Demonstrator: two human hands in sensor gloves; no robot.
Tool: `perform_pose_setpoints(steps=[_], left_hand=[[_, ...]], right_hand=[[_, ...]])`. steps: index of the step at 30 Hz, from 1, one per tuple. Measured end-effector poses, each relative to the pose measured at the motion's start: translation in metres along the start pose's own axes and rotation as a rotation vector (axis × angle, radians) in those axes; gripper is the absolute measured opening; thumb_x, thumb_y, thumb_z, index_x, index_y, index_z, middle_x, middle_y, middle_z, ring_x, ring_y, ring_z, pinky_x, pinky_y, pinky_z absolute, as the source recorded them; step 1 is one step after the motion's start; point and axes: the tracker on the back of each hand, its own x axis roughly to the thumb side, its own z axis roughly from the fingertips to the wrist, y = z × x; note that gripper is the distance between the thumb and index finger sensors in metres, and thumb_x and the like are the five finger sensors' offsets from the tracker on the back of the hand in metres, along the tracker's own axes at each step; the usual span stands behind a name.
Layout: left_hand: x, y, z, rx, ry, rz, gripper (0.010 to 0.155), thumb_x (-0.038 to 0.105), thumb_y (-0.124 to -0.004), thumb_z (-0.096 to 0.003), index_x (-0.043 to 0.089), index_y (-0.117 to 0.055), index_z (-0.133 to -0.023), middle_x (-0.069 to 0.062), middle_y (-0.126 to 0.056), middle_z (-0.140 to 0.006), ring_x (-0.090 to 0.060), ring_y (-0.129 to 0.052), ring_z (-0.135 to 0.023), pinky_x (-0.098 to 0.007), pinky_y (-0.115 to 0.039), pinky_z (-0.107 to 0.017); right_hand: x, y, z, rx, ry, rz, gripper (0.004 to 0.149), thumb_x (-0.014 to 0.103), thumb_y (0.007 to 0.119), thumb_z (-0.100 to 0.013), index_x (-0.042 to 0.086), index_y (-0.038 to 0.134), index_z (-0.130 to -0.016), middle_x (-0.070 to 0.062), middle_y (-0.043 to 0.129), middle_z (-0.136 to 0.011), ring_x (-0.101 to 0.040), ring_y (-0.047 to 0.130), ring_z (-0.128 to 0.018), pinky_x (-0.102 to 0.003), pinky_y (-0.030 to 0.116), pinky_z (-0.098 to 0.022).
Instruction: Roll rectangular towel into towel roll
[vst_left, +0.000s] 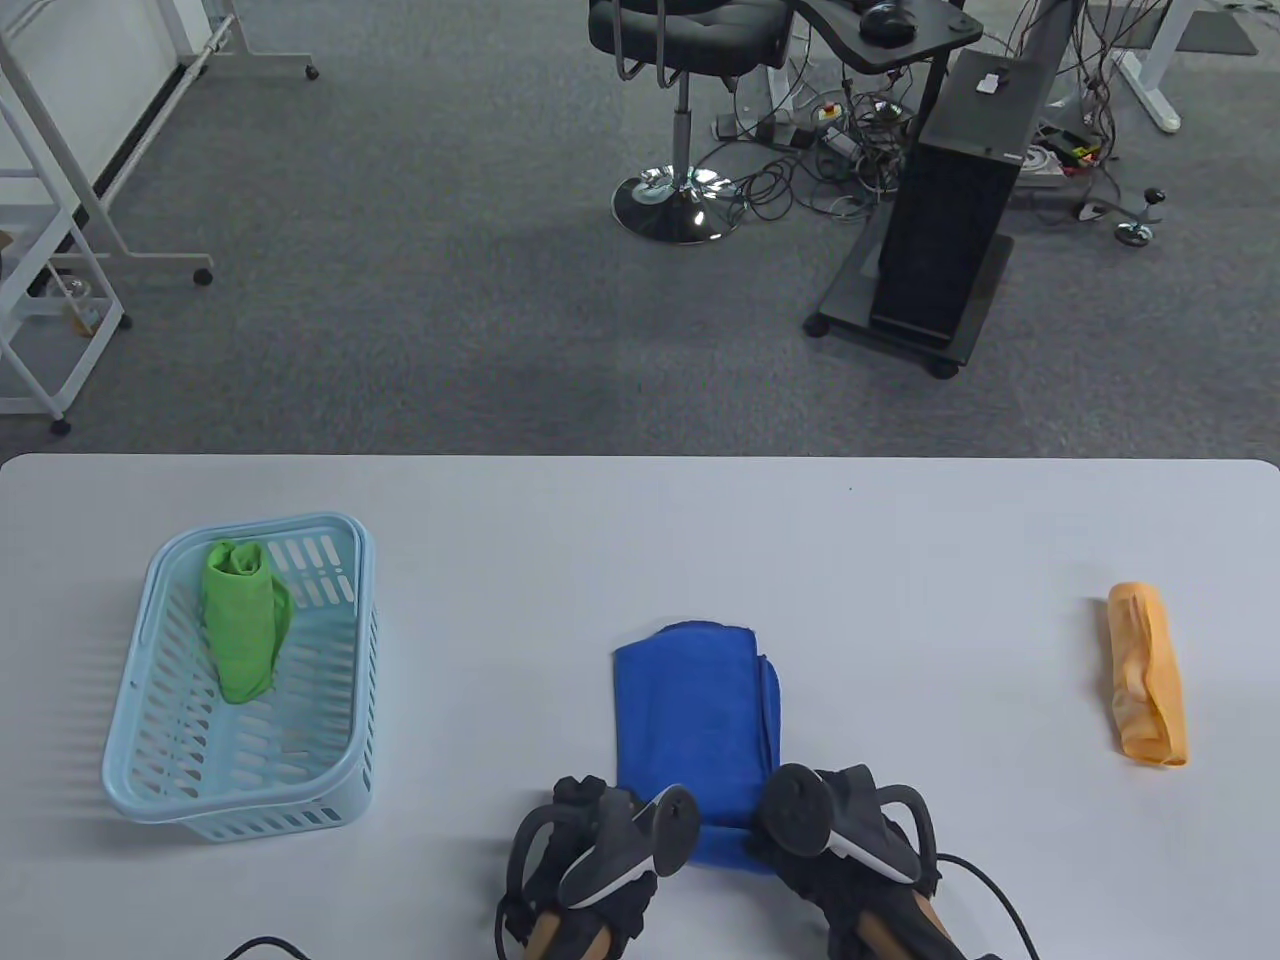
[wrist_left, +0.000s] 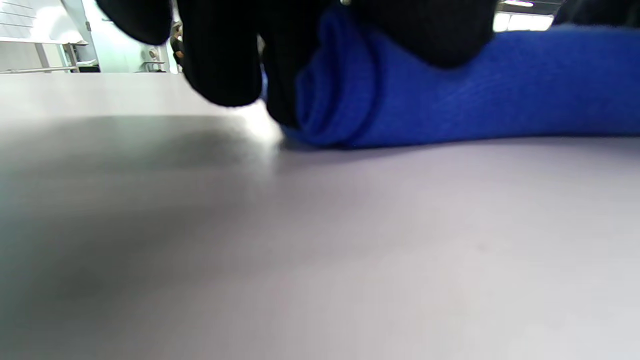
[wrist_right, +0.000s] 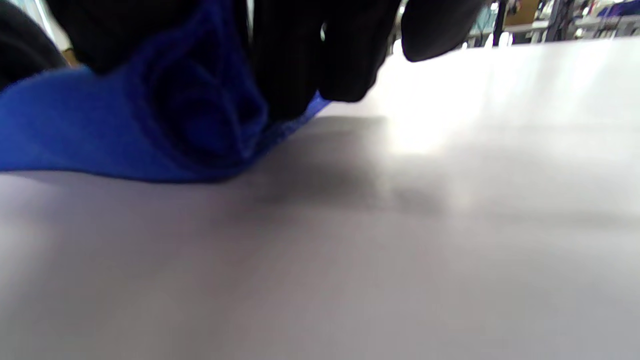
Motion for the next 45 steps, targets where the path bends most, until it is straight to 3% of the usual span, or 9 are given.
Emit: perform_pose_setpoints(steps=[2,4,6,11,17,21,25,38,45], left_hand=[[0.002,-0.001,0.0,-0.017,0.007,-0.011,0.048,0.044,-0.07,-0.038,0.038,-0.083,-0.084,-0.008,-0.083,-0.084,-0.038,-0.07,-0.085,-0.064,-0.047,-0.069],[0.003,-0.001,0.001,-0.005,0.013,-0.037,0.051,0.045,-0.07,-0.0383,0.041,-0.069,-0.089,-0.007,-0.068,-0.093,-0.038,-0.062,-0.088,-0.064,-0.042,-0.07],[0.004,0.002,0.002,0.046,0.001,-0.025,0.047,0.043,-0.075,-0.0377,0.037,-0.071,-0.084,-0.005,-0.068,-0.087,-0.037,-0.062,-0.084,-0.064,-0.043,-0.069],[0.012,0.004,0.003,0.023,-0.022,-0.103,0.041,0.041,-0.076,-0.0383,0.034,-0.082,-0.079,-0.003,-0.08,-0.078,-0.035,-0.072,-0.079,-0.063,-0.049,-0.069],[0.004,0.002,0.006,-0.026,-0.07,-0.031,0.058,0.054,-0.067,-0.0354,0.03,-0.082,-0.086,-0.009,-0.08,-0.087,-0.038,-0.071,-0.082,-0.065,-0.048,-0.068],[0.007,0.001,0.005,-0.068,-0.09,-0.078,0.07,0.063,-0.075,-0.0285,0.029,-0.079,-0.089,-0.01,-0.076,-0.092,-0.039,-0.067,-0.085,-0.066,-0.046,-0.069],[0.011,-0.003,0.003,-0.115,-0.075,-0.15,0.072,0.058,-0.082,-0.0284,0.028,-0.07,-0.093,-0.008,-0.071,-0.095,-0.038,-0.065,-0.088,-0.065,-0.046,-0.07],[0.003,-0.002,0.003,-0.038,-0.061,-0.029,0.054,0.04,-0.074,-0.0381,0.023,-0.079,-0.089,-0.008,-0.083,-0.089,-0.037,-0.077,-0.086,-0.064,-0.057,-0.067],[0.001,0.005,0.002,0.026,-0.03,0.021,0.055,0.039,-0.075,-0.0357,0.026,-0.075,-0.089,-0.004,-0.102,-0.061,-0.03,-0.097,-0.068,-0.061,-0.068,-0.062]], right_hand=[[0.003,0.0,0.001,-0.008,-0.014,0.01,0.057,0.04,0.077,-0.031,0.033,0.072,-0.087,-0.006,0.058,-0.097,-0.031,0.062,-0.092,-0.058,0.05,-0.07],[0.006,-0.001,0.001,-0.048,-0.045,-0.02,0.056,0.036,0.081,-0.03,0.032,0.068,-0.085,-0.005,0.055,-0.097,-0.031,0.061,-0.093,-0.058,0.049,-0.071],[0.009,-0.002,0.001,-0.052,-0.022,0.015,0.051,0.036,0.083,-0.029,0.022,0.071,-0.077,-0.004,0.061,-0.092,-0.03,0.064,-0.091,-0.059,0.05,-0.07],[0.009,0.0,0.002,-0.047,-0.05,0.095,0.045,0.04,0.08,-0.028,0.024,0.087,-0.07,-0.003,0.075,-0.086,-0.029,0.074,-0.087,-0.058,0.056,-0.068],[0.007,-0.003,0.003,0.062,-0.035,0.095,0.06,0.05,0.074,-0.029,0.022,0.086,-0.081,-0.008,0.068,-0.095,-0.034,0.068,-0.092,-0.061,0.052,-0.069],[0.008,0.0,0.003,0.114,-0.045,0.119,0.07,0.055,0.077,-0.025,0.02,0.079,-0.086,-0.009,0.062,-0.098,-0.035,0.062,-0.095,-0.062,0.05,-0.07],[0.013,0.005,0.003,0.164,-0.046,0.184,0.077,0.053,0.084,-0.023,0.019,0.07,-0.091,-0.01,0.054,-0.101,-0.037,0.054,-0.098,-0.065,0.042,-0.071],[0.009,0.004,0.002,0.076,-0.029,0.13,0.057,0.041,0.07,-0.032,0.02,0.078,-0.084,-0.008,0.063,-0.096,-0.034,0.065,-0.093,-0.062,0.05,-0.069],[0.003,-0.001,0.001,0.065,-0.023,0.097,0.055,0.043,0.065,-0.033,0.019,0.083,-0.079,-0.008,0.062,-0.097,-0.034,0.061,-0.095,-0.062,0.048,-0.07]])
